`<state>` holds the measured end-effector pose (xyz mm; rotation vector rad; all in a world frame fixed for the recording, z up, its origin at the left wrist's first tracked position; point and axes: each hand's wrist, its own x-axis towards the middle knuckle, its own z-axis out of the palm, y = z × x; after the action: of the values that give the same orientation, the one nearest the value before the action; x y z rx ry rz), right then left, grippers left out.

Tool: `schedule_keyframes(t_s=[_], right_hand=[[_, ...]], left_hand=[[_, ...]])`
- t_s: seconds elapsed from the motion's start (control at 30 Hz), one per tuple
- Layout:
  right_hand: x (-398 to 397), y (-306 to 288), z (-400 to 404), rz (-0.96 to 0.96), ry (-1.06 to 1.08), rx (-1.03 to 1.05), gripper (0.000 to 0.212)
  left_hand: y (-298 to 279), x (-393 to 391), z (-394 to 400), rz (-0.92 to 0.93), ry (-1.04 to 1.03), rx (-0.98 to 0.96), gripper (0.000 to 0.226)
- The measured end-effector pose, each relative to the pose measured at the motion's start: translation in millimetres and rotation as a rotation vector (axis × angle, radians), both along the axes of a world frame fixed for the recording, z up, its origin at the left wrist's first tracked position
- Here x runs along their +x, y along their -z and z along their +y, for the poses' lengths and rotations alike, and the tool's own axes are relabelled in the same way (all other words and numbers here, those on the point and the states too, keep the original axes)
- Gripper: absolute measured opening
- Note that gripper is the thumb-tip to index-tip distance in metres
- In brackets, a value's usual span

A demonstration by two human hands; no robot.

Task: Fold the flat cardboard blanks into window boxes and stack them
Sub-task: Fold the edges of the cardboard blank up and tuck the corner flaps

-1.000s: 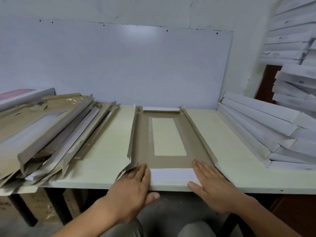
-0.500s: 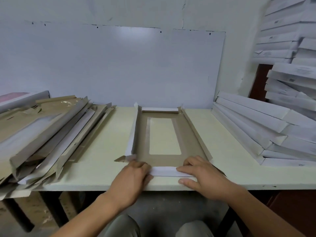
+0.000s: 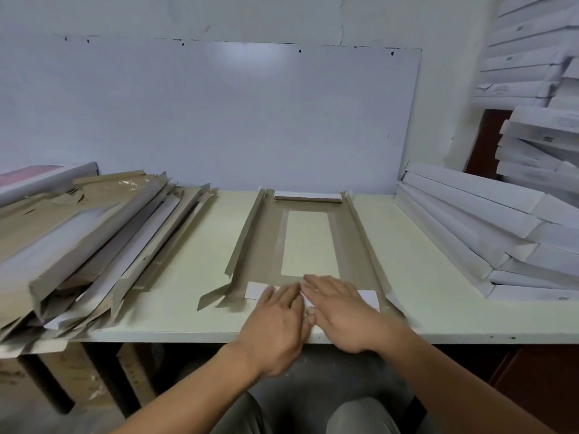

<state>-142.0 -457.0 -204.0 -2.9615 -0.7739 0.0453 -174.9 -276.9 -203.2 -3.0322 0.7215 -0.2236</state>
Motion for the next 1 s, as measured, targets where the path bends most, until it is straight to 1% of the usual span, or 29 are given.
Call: schedule_keyframes(t_s=[0.03,0.1,0.17,0.2,0.27,0.33,0.37,0.4,0.43,0.5,0.53,0.57,0.6,0.63,0.67,0.73,0.8,0.83,0.9,0.93,1.0], right_hand=[[-1.4,4.9,1.2,0.053,-0.007,-0.016,0.058],[-4.9,10.0,-5.1,0.092,0.026,-0.021,0.070],[-9.0,8.2,-20.3,0.089,0.083,-0.024,0.085],[-11.2,6.7,-30.2,0.089,0.118,-0.038,0.087],[-15.8,4.3,-49.4,0.079,0.189,-0.083,0.086],[-20.3,-0.3,-60.0,0.070,0.215,-0.128,0.085],[-20.6,-4.5,-61.6,0.046,0.203,-0.141,0.085],[-19.6,-9.7,-61.7,-0.006,0.186,-0.130,0.085],[-17.4,-15.8,-60.0,-0.069,0.184,-0.084,0.084],[-10.4,-31.1,-52.6,-0.118,0.238,0.094,0.079],[-3.9,-37.8,-48.0,-0.088,0.266,0.175,0.078],[3.6,-43.1,-42.2,-0.026,0.279,0.235,0.076],[11.4,-47.4,-34.8,0.058,0.277,0.275,0.075],[18.6,-50.9,-25.6,0.144,0.272,0.290,0.075],[24.6,-54.1,-15.0,0.218,0.263,0.284,0.074],[31.9,-60.0,4.8,0.319,0.218,0.224,0.058],[33.4,-64.5,21.1,0.394,0.158,0.167,0.044],[31.5,-66.0,27.4,0.422,0.128,0.157,0.043],[23.5,-66.7,34.5,0.433,0.068,0.154,0.039],[17.7,-65.4,35.6,0.403,0.029,0.148,0.033],[3.5,-59.3,35.1,0.260,-0.061,0.108,0.020]], left_hand=[[1.4,-3.0,1.2,0.025,0.008,0.007,0.063],[1.0,-7.6,8.0,0.011,-0.044,0.081,0.079],[-5.5,-9.6,17.7,-0.053,-0.122,0.224,0.098],[-9.9,-10.6,21.9,-0.073,-0.143,0.295,0.103],[-15.9,-13.0,27.3,-0.087,-0.160,0.379,0.105],[-24.4,-15.8,33.7,-0.068,-0.129,0.339,0.101],[-31.2,-16.7,39.9,-0.058,-0.120,0.268,0.099],[-37.4,-14.5,49.0,-0.070,-0.118,0.152,0.095],[-43.9,-10.5,60.8,-0.092,-0.137,-0.015,0.091],[-56.7,-2.7,91.1,-0.065,-0.255,-0.481,0.077],[-59.9,1.7,107.9,-0.001,-0.316,-0.677,0.065],[-60.2,5.9,122.2,0.080,-0.335,-0.778,0.052],[-59.2,8.1,133.0,0.167,-0.304,-0.774,0.043],[-56.3,9.7,140.5,0.244,-0.240,-0.719,0.044],[-52.8,10.7,143.7,0.308,-0.168,-0.636,0.054],[-47.9,14.0,141.5,0.391,-0.025,-0.461,0.070],[-45.4,18.9,136.3,0.427,0.093,-0.361,0.075],[-44.9,21.4,133.9,0.439,0.126,-0.334,0.077],[-43.8,25.6,131.1,0.454,0.150,-0.302,0.077],[-42.5,27.6,131.3,0.463,0.154,-0.289,0.077],[-40.1,30.3,133.5,0.493,0.162,-0.267,0.076]])
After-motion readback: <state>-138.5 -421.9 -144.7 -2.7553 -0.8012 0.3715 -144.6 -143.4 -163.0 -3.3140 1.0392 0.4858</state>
